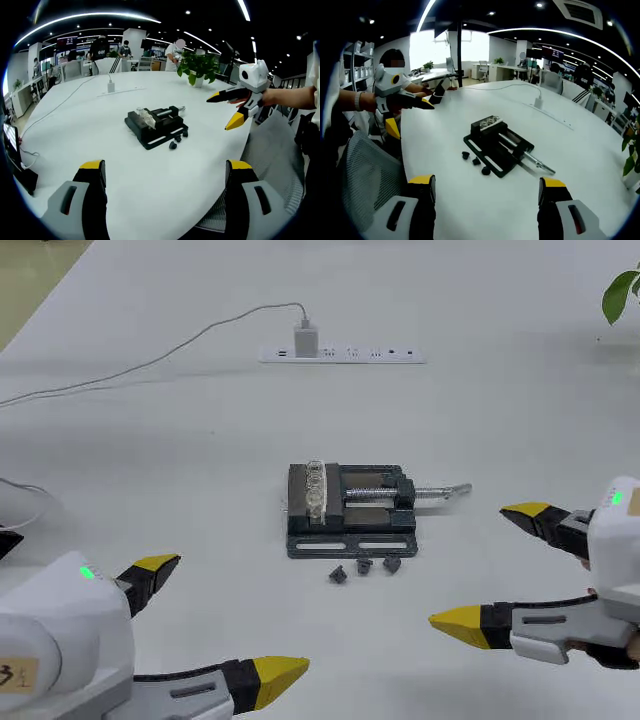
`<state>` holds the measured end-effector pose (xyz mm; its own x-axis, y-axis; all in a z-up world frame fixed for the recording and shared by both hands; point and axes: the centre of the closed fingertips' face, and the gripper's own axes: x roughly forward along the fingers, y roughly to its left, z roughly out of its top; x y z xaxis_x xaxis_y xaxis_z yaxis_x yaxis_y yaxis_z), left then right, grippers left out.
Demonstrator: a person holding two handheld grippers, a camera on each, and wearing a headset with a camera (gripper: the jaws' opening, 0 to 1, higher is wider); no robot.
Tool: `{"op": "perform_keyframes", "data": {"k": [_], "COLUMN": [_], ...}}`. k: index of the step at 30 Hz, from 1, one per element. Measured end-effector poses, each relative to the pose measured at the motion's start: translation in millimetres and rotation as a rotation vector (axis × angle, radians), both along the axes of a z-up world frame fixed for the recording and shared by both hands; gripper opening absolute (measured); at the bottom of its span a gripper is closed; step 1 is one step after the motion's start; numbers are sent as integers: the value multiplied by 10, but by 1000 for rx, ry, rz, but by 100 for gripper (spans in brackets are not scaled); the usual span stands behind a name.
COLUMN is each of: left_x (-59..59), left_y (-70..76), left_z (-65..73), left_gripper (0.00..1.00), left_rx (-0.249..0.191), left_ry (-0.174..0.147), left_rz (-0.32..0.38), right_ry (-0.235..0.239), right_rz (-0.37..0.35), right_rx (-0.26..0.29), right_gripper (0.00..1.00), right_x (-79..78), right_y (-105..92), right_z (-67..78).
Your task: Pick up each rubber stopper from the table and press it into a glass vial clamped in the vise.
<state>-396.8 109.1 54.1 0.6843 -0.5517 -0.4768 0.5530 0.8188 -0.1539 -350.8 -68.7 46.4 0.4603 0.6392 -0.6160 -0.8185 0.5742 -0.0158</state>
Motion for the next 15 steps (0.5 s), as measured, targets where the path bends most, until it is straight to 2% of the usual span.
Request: {"op": "perform_keyframes", "data": {"k": [15], "left_x": [40], "left_y": [-63], "left_z": [-43], "left_gripper": [99], "left_rx": [-23], "left_ry": [11], "left_rz": [-1], "right_ry": [69], "right_rz": [19], "right_rx": [-22], "right_gripper": [57], "right_x": [97], "right_y": [238], "right_z": [-408]}}
